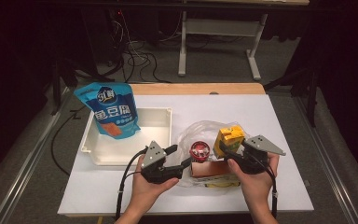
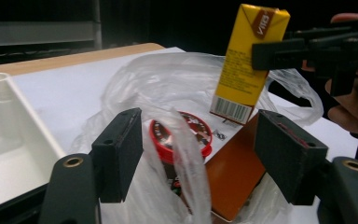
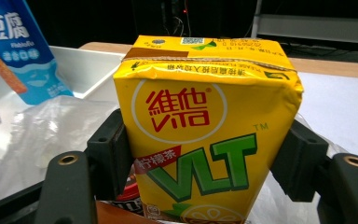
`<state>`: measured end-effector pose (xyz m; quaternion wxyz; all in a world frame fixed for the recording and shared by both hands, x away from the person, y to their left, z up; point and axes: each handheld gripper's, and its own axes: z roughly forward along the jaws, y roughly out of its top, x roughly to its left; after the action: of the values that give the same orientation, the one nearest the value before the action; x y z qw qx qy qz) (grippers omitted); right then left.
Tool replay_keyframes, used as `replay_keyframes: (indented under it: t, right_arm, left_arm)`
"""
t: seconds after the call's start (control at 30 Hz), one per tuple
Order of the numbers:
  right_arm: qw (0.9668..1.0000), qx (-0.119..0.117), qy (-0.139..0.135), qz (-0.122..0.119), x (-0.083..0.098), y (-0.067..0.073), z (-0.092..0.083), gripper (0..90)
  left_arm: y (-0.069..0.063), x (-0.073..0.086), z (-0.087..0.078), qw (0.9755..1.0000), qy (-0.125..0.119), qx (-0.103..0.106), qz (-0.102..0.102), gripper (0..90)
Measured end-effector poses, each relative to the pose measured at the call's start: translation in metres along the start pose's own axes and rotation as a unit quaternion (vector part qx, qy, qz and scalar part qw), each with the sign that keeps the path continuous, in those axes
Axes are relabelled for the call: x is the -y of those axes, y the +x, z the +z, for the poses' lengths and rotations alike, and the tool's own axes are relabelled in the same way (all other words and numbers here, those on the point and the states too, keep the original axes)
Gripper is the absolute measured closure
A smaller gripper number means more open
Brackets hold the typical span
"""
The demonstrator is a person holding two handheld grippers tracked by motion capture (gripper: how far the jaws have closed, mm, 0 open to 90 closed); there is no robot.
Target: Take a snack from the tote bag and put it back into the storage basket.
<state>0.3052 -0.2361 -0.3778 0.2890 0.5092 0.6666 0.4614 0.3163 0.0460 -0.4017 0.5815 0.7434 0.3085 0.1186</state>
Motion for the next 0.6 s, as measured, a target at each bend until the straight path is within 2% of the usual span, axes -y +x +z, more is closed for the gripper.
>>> replay_keyframes:
  t: [0.3, 0.47, 0.53, 0.6]
  right_arm:
    - [0.9998, -0.017, -0.007, -0.004, -0.007, 0.009, -0.008, 32.1]
    - [0.9995, -0.028, -0.009, -0.009, -0.009, 0.016, -0.010, 32.1]
    - [0.9993, -0.035, -0.009, -0.010, -0.009, 0.021, -0.011, 32.2]
    - [0.9991, -0.040, -0.009, -0.011, -0.009, 0.024, -0.011, 32.2]
  left_arm:
    - [-0.016, -0.005, 0.011, 0.9995, 0.004, 0.018, 0.026, 32.0]
    - [-0.019, -0.003, 0.016, 0.9992, 0.011, 0.023, 0.031, 31.7]
    - [-0.022, -0.002, 0.019, 0.9987, 0.016, 0.025, 0.042, 31.4]
    - [-0.023, -0.002, 0.022, 0.9984, 0.019, 0.028, 0.045, 30.9]
